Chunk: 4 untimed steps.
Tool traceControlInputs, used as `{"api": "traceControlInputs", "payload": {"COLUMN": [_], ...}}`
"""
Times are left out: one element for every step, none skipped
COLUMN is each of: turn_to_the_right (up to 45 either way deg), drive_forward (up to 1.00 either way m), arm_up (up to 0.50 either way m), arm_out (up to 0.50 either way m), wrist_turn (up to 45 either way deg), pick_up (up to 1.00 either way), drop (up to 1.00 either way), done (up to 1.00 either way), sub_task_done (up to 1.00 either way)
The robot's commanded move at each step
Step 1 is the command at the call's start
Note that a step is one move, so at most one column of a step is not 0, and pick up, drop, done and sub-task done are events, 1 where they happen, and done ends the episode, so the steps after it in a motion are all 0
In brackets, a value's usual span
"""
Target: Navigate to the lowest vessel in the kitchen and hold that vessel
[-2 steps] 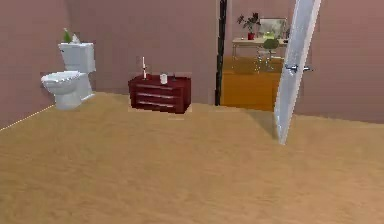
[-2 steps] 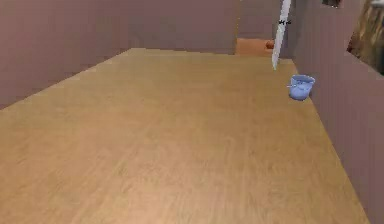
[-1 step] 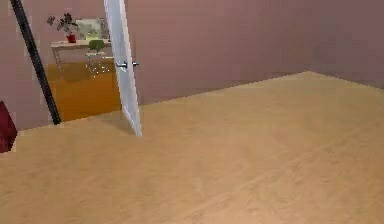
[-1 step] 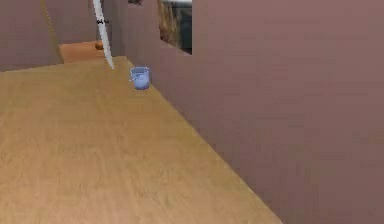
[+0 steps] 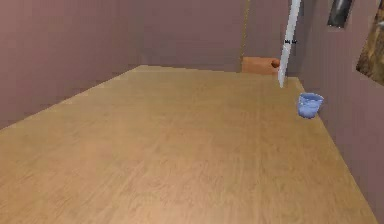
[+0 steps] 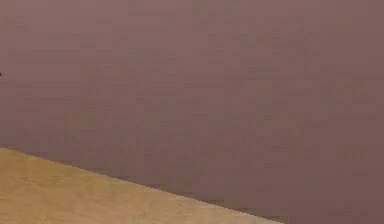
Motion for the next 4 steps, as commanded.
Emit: {"api": "traceControlInputs", "payload": {"turn_to_the_right": [18.0, 0.0, 0.0, 0.0], "drive_forward": [0.0, 1.0, 1.0, 1.0], "arm_up": [0.0, 0.0, 0.0, 0.0], "arm_out": [0.0, 0.0, 0.0, 0.0], "wrist_turn": [0.0, 0.0, 0.0, 0.0], "pick_up": [0.0, 0.0, 0.0, 0.0], "drop": [0.0, 0.0, 0.0, 0.0], "done": [0.0, 0.0, 0.0, 0.0], "sub_task_done": [0.0, 0.0, 0.0, 0.0]}}
